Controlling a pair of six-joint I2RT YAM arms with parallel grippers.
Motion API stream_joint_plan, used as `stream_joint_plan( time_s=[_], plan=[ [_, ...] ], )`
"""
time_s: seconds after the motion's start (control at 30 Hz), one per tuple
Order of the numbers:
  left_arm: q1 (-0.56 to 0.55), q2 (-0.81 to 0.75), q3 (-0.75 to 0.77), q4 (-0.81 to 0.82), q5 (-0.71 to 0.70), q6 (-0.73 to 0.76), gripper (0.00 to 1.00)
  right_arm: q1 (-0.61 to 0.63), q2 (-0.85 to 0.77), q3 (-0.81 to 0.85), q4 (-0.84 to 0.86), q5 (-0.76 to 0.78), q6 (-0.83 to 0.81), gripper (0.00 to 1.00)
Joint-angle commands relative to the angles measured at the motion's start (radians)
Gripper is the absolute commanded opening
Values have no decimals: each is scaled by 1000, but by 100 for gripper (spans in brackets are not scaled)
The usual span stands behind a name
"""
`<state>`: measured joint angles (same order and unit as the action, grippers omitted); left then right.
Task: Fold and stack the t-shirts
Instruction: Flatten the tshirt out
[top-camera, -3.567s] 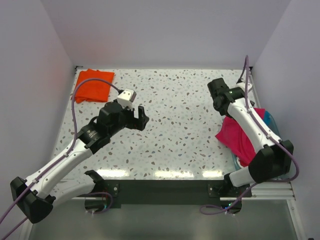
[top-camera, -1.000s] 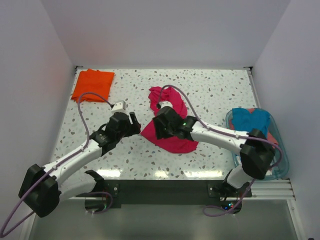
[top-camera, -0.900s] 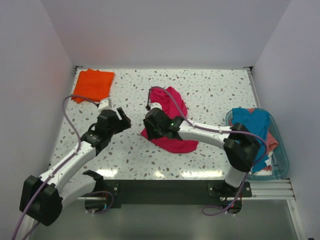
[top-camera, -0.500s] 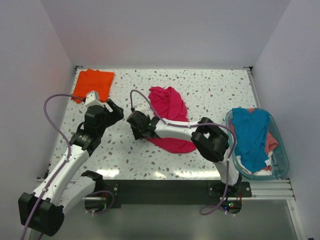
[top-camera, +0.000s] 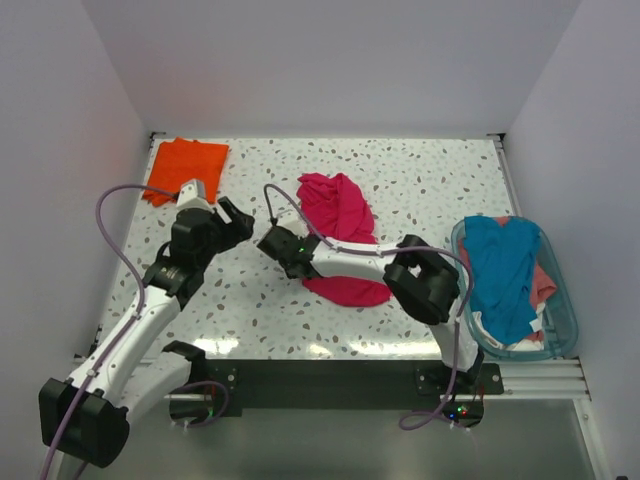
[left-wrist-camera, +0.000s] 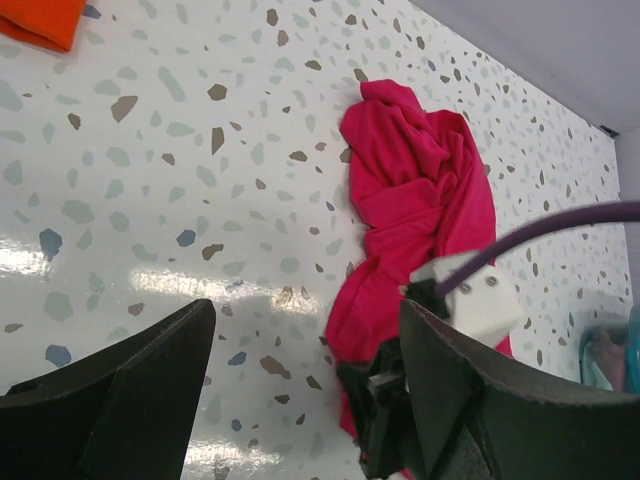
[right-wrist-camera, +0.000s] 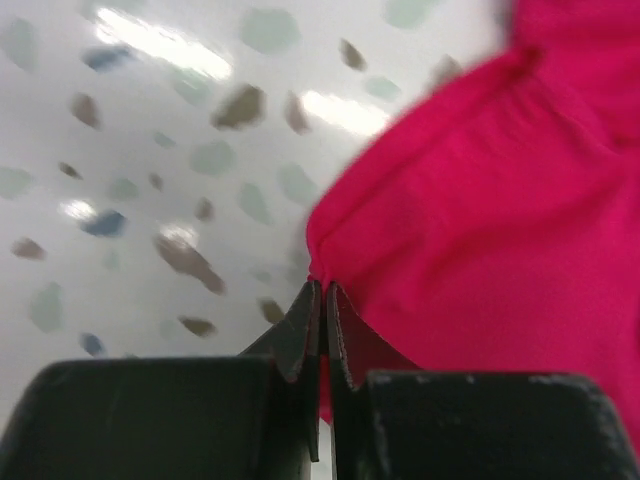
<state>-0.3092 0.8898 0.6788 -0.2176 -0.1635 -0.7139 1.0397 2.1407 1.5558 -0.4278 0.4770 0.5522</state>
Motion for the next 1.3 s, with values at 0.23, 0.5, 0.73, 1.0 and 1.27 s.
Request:
stream_joint_plan(
  time_s=[0.23, 0.5, 0.73, 1.0, 1.27],
  plan=[
    [-60, 205, -19, 273, 151, -30, 74, -82, -908, -293, -325, 376, 20, 0],
    [-226, 486, 148, 331, 59, -50, 71, -300, -1197, -315, -463, 466, -8, 0],
    [-234, 773, 395, 310, 56, 66, 69, -360, -1168, -260, -434, 428, -44, 0],
    [-229, 1087, 856, 155, -68, 381, 66, -366, -1137, -212, -417, 373, -69, 0],
    [-211, 1294, 1070, 130, -5, 619, 62, -368, -1122, -204, -397, 304, -83, 0]
  ],
)
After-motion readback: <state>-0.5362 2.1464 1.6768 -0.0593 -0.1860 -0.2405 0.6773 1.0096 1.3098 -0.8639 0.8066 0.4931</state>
